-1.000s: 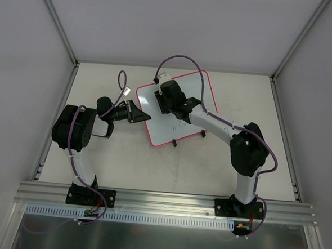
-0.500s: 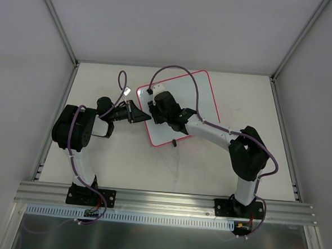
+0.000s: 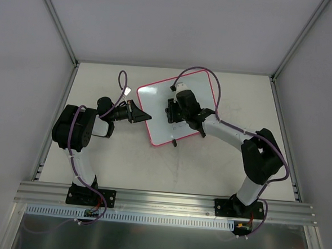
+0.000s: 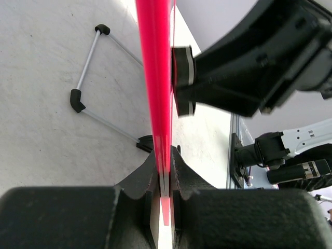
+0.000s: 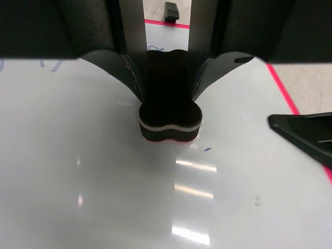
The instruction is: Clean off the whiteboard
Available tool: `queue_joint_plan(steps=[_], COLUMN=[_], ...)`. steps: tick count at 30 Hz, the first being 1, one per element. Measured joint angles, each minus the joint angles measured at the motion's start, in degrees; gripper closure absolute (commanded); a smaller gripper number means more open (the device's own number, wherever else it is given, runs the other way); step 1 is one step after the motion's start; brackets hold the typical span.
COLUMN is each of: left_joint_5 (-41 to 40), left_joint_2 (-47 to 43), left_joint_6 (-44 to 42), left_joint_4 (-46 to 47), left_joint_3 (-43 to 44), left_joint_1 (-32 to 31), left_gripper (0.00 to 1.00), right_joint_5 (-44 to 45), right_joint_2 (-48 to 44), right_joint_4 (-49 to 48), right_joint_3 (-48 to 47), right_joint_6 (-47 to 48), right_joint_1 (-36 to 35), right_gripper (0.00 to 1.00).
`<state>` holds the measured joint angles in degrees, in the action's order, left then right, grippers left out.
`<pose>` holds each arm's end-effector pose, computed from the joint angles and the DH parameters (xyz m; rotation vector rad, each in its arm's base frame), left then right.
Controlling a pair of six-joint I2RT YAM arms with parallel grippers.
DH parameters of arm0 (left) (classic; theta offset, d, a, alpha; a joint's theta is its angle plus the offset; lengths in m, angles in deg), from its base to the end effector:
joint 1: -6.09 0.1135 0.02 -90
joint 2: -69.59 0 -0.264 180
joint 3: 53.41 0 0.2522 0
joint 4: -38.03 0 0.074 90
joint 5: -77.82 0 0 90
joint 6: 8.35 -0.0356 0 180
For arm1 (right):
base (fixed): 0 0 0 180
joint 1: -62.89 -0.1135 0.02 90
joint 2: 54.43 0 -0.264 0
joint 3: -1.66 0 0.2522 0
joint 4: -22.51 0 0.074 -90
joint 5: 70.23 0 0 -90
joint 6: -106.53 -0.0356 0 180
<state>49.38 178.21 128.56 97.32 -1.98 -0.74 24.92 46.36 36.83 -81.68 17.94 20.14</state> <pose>0.3258 -0.0705 0.1550 0.3602 1.7436 -1.5149 0.2982 0.2713 0.2396 -0.7548 2.0032 0.3307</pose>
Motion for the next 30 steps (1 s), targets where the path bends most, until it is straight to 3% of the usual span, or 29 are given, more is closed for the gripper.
queue_joint_plan(steps=[13, 19, 30], left_joint_5=[-0.07, 0.20, 0.22], left_joint_2=[-0.02, -0.04, -0.11], left_joint_6=[0.07, 0.07, 0.04], left_joint_4=[0.55, 0.55, 0.31], left_joint_3=[0.00, 0.00, -0.11], left_joint_1=[-0.33, -0.31, 0.04], left_gripper=[1.00, 1.00, 1.00], right_joint_5=[-0.61, 5.55, 15.69], right_joint_2=[-3.76, -3.17, 3.69], right_joint_4=[-0.35, 0.55, 10.03], right_joint_3=[5.03, 4.04, -8.02], right_joint_6=[-2.93, -2.36, 0.85], right_joint_1=[9.33, 5.99, -3.56], right_gripper=[1.00, 1.00, 1.00])
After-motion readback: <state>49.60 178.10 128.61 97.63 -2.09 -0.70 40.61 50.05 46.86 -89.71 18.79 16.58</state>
